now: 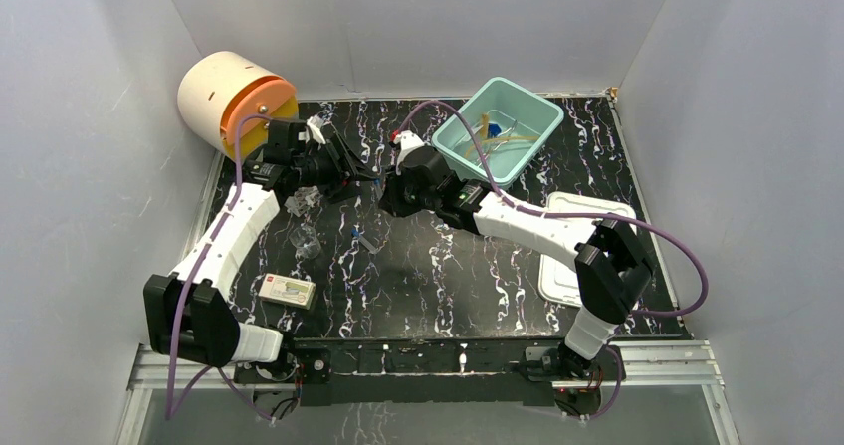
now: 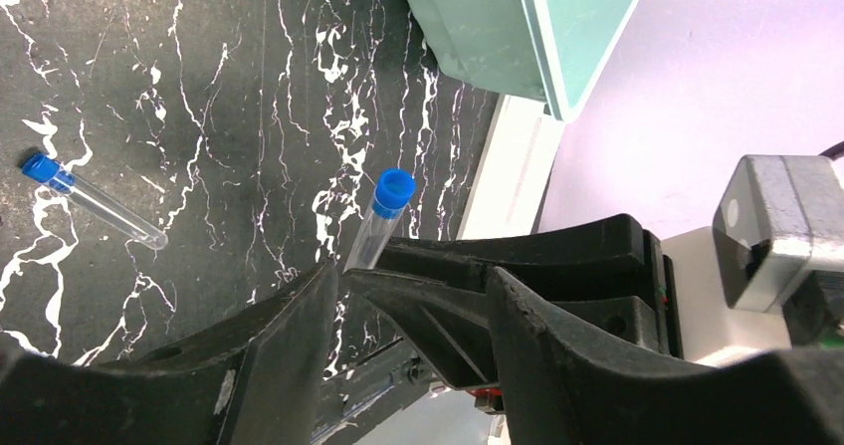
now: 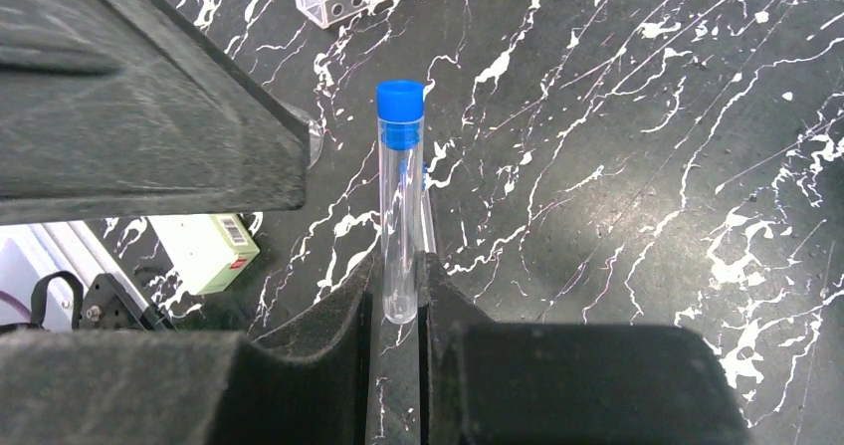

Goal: Organize the chemistry lab equipment

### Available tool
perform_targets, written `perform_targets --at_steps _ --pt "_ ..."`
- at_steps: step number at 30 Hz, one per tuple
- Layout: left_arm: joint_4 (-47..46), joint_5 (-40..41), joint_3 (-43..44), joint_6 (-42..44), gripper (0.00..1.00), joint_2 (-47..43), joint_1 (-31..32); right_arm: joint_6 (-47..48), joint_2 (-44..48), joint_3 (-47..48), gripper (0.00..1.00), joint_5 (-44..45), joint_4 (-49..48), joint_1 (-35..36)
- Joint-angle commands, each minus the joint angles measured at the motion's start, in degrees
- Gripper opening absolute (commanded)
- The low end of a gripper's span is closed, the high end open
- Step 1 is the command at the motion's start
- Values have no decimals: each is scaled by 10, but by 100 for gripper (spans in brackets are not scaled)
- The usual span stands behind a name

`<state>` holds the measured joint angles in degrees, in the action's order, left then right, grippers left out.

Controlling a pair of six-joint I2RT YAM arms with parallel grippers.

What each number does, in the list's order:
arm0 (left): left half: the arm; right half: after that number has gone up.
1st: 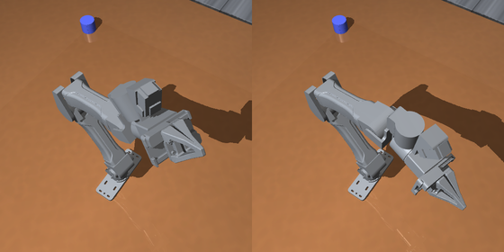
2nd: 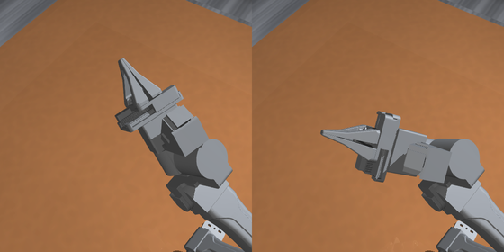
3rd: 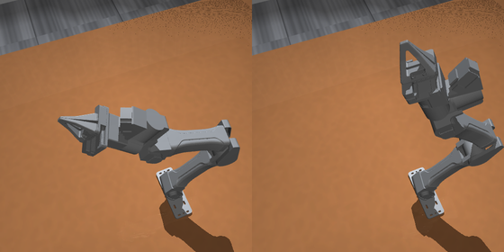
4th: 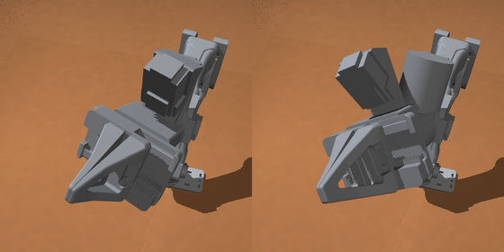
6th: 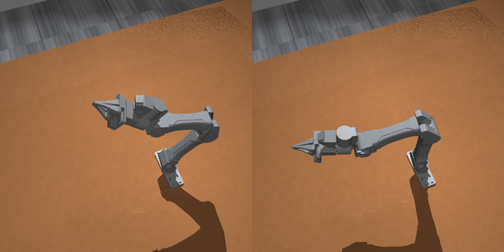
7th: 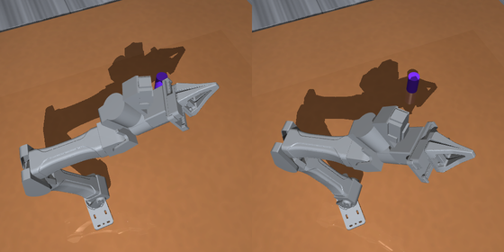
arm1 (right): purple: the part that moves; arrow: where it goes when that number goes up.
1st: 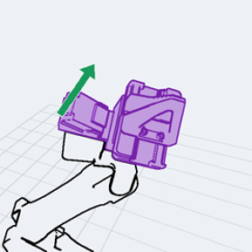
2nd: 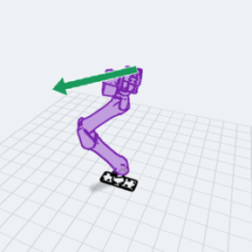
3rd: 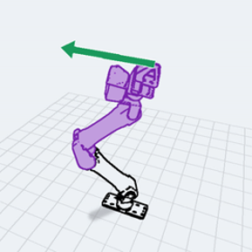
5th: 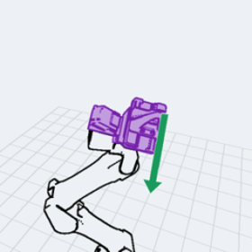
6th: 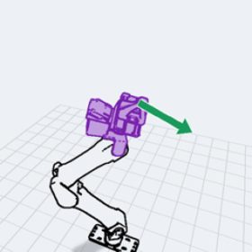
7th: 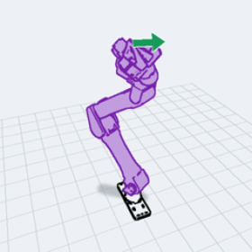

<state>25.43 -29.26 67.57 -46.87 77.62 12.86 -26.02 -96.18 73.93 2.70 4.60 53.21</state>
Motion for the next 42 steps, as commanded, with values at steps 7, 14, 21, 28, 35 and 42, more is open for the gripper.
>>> perform_targets --at_steps 7,14,21,28,35,42 --pt "-10 -21 -10 34 42 11 -3 22 18 -3 12 -60 -56 -2" --pt "-9 -25 -6 56 32 30 -3 33 12 0 11 -70 -50 -2" --pt "-8 -27 -4 69 31 31 -3 49 4 1 11 -73 -47 -3" --pt "-5 -27 -4 71 23 29 -3 73 -2 3 11 -69 -26 -2" --pt "-4 -46 -4 69 7 24 -3 76 -7 4 11 -67 -23 -3" --pt "7 -18 -2 83 0 16 -3 58 -10 39 53 -65 8 -2"
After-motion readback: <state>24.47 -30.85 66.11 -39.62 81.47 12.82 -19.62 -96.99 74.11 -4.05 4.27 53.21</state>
